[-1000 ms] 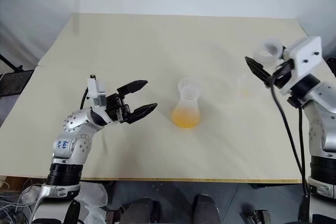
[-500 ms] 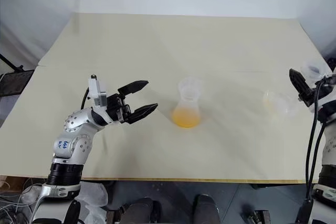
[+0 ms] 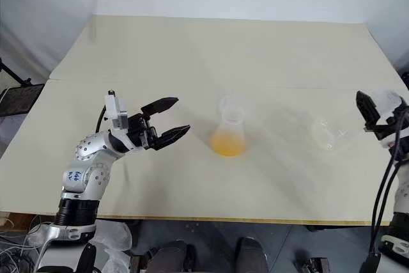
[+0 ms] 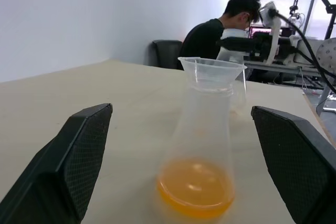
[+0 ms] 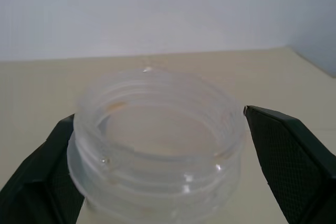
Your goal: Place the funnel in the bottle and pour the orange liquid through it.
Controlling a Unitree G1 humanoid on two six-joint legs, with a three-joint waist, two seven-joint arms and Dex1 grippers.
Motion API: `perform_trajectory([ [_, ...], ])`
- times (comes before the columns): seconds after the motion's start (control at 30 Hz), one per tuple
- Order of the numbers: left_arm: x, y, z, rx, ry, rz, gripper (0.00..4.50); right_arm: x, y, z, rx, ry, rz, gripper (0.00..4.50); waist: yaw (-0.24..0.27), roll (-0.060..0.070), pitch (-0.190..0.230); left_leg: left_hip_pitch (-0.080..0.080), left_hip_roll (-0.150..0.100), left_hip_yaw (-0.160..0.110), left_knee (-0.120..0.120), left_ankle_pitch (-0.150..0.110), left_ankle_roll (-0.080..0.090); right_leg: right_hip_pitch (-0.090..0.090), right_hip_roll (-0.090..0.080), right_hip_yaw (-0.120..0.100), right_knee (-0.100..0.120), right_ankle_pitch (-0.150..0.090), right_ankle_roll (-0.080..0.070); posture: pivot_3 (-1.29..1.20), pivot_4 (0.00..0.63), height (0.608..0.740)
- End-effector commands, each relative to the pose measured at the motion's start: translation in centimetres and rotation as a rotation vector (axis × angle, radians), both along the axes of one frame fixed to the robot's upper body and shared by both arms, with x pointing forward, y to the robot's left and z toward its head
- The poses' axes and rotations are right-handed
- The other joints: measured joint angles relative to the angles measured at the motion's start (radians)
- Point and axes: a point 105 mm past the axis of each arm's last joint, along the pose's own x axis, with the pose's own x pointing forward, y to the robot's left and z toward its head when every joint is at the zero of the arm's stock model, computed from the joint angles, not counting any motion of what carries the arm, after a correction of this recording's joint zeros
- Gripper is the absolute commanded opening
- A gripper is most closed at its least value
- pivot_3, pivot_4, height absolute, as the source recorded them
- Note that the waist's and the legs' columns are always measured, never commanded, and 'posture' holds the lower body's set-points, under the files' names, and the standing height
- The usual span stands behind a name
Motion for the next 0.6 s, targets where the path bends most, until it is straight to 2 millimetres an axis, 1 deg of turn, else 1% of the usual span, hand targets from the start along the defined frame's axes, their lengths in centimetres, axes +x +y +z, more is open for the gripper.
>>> perform_trajectory([
  [0.03, -0.2, 0.3, 1.1, 0.004, -0.051, 0.0, 4.5, -1.7, -0.2, 4.3, -0.038, -0.137, 0.004, 4.47, 0.0, 0.0, 0.0, 0.0, 0.0, 0.0, 0.0, 0.0, 0.0, 0.0, 0.0, 0.0, 0.0, 0.0, 0.0, 0.0, 0.15, 0.74],
  [0.07, -0.2, 0.4, 1.1, 0.009, -0.051, 0.001, 4.5, -2.1, 0.1, 5.5, -0.056, -0.184, 0.016, 4.47, -0.001, 0.0, 0.0, 0.0, 0.0, 0.0, 0.0, 0.0, 0.0, 0.0, 0.0, 0.0, 0.0, 0.0, 0.0, 0.0, 0.15, 0.74],
  [0.2, -0.4, 0.5, 1.3, 0.014, -0.064, -0.002, 4.5, -2.8, 1.4, 9.0, -0.066, -0.327, 0.085, 4.47, -0.003, 0.0, 0.0, 0.001, 0.0, 0.0, 0.0, 0.0, 0.0, 0.0, 0.0, 0.0, 0.0, 0.0, 0.0, 0.0, 0.15, 0.74],
  [0.23, -0.4, 0.5, 1.3, 0.016, -0.068, -0.002, 4.5, -2.9, 1.6, 9.6, -0.06, -0.347, 0.097, 4.47, -0.004, 0.0, 0.0, 0.001, 0.001, 0.001, 0.0, 0.0, 0.0, 0.0, 0.0, 0.0, 0.0, 0.0, 0.0, 0.0, 0.15, 0.74],
  [0.27, -0.4, 0.5, 1.2, 0.029, -0.068, -0.001, 4.5, -2.7, 2.3, 9.9, -0.078, -0.347, 0.126, 4.47, -0.004, 0.0, 0.0, 0.001, 0.001, 0.001, 0.0, 0.0, 0.0, 0.0, 0.0, 0.001, 0.0, 0.0, 0.0, 0.0, 0.15, 0.74],
  [0.4, -0.3, 0.8, 0.7, 0.076, -0.054, 0.013, 4.5, -2.0, 5.7, 10.1, -0.173, -0.319, 0.269, 4.47, -0.002, 0.0, 0.0, 0.001, 0.001, 0.0, 0.0, 0.0, 0.0, 0.0, 0.0, 0.0, 0.0, 0.0, 0.0, 0.0, 0.15, 0.74],
  [0.43, -0.3, 1.0, 0.7, 0.089, -0.056, 0.02, 4.5, -1.9, 6.9, 10.0, -0.197, -0.31, 0.321, 4.47, -0.002, 0.0, 0.0, 0.001, 0.0, 0.0, 0.0, 0.0, 0.0, 0.0, 0.0, 0.0, 0.0, 0.0, 0.0, 0.0, 0.15, 0.74],
  [0.47, -0.3, 1.3, 0.6, 0.111, -0.056, 0.031, 4.5, -1.9, 8.6, 9.6, -0.249, -0.296, 0.397, 4.47, -0.001, 0.0, 0.0, 0.0, 0.0, 0.0, 0.0, 0.0, 0.0, 0.0, 0.0, 0.0, 0.0, 0.0, 0.0, 0.0, 0.15, 0.74],
  [0.5, -0.2, 1.6, 0.5, 0.126, -0.059, 0.043, 4.5, -1.9, 9.8, 9.2, -0.277, -0.285, 0.449, 4.47, -0.002, 0.0, 0.0, 0.0, 0.0, 0.0, 0.0, 0.0, 0.0, 0.0, 0.0, 0.0, 0.0, 0.0, 0.0, 0.0, 0.15, 0.74],
  [0.53, -0.2, 1.8, 0.5, 0.135, -0.062, 0.051, 4.5, -2.0, 10.5, 8.9, -0.293, -0.279, 0.479, 4.47, -0.002, 0.0, 0.0, 0.001, 0.0, 0.0, 0.0, 0.0, 0.0, 0.0, 0.0, 0.0, 0.0, 0.0, 0.0, 0.0, 0.15, 0.74],
  [0.6, -0.4, 2.5, 0.4, 0.158, -0.062, 0.063, 4.5, -2.6, 11.8, 7.7, -0.329, -0.265, 0.56, 4.47, 0.002, 0.0, 0.0, 0.0, 0.0, 0.0, 0.0, 0.0, 0.0, 0.0, 0.0, 0.0, 0.0, 0.0, 0.0, 0.0, 0.15, 0.74],
])
